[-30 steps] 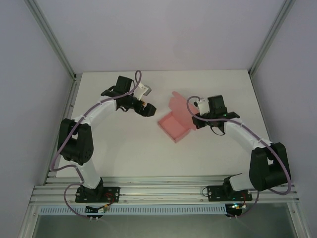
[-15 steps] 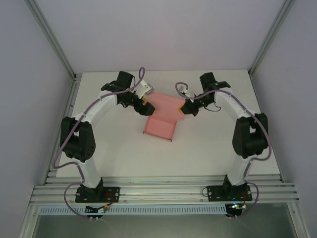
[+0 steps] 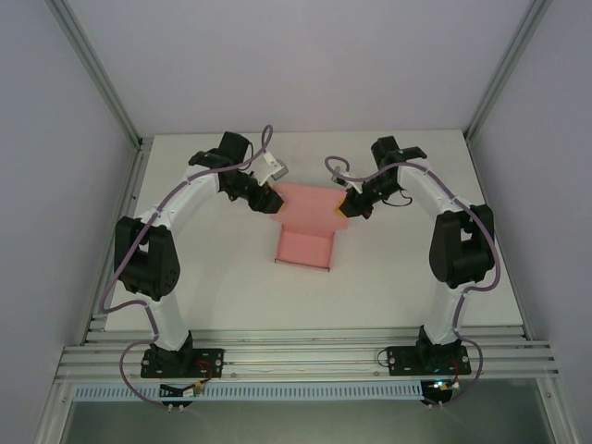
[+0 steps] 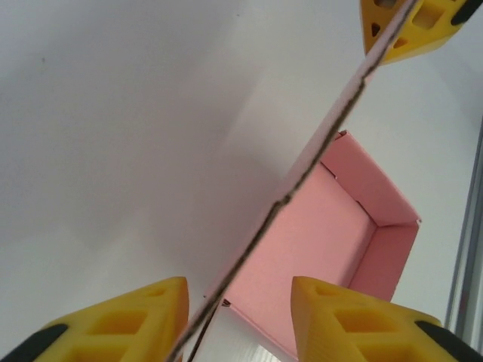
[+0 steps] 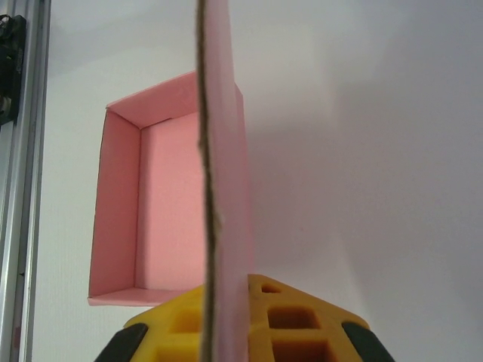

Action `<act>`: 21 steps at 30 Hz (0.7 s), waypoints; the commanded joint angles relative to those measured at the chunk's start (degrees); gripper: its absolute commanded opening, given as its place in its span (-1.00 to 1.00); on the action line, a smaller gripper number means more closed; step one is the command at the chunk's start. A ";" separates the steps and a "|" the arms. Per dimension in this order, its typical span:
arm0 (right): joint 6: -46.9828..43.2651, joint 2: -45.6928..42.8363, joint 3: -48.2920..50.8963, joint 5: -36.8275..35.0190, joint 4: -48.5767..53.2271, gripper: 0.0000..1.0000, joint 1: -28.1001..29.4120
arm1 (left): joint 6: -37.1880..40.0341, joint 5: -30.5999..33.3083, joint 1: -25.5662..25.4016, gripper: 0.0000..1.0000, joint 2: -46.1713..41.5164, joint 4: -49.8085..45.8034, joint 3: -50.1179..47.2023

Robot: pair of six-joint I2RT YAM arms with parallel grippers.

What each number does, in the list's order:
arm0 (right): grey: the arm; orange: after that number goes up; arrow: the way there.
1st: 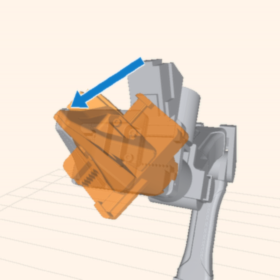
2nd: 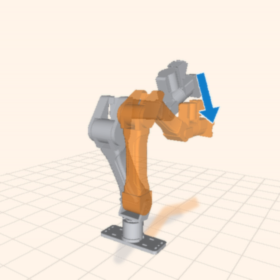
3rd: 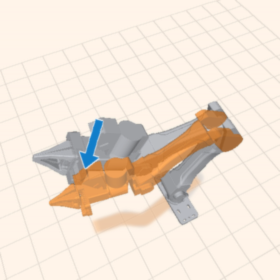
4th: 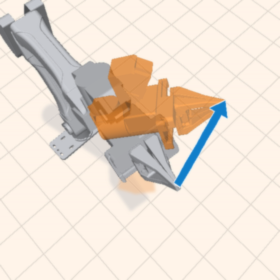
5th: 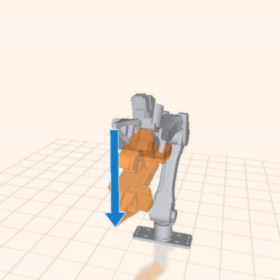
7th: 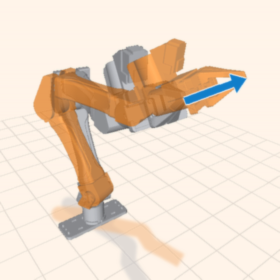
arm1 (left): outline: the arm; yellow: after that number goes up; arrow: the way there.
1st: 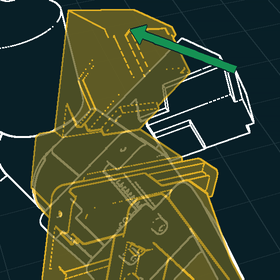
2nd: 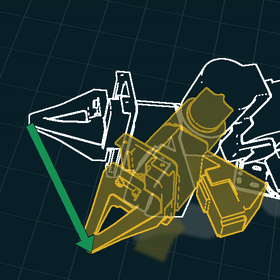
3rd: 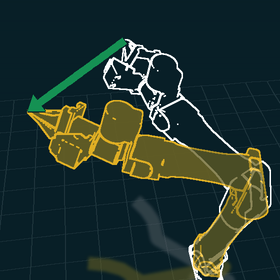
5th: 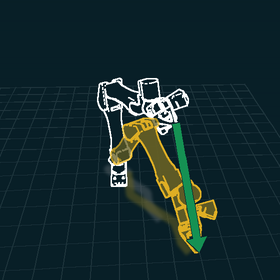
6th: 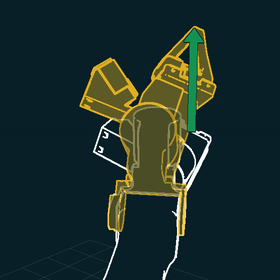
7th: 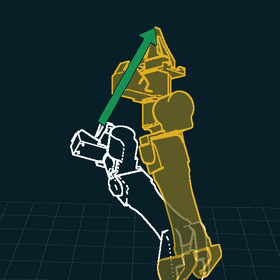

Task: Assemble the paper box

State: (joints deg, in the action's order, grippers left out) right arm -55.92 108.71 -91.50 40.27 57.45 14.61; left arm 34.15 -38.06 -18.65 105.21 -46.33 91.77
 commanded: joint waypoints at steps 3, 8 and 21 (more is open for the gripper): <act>1.72 -0.73 -0.63 -0.80 -2.04 -0.93 -0.11 | 0.09 0.97 -0.60 -0.55 0.13 -1.01 0.39; 10.08 -1.71 0.83 -6.22 -9.07 -0.90 0.97 | -5.77 7.53 -2.92 -1.00 -1.69 7.78 -3.62; 61.75 -11.08 16.61 -52.92 -44.20 -0.85 16.17 | -34.43 38.34 -13.43 -1.00 -6.07 34.41 -14.07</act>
State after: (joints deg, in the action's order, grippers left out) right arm -9.26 99.31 -76.07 0.19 25.76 27.51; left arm 7.11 -4.27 -28.86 101.82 -18.68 78.00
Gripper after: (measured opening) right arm 0.079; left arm 0.049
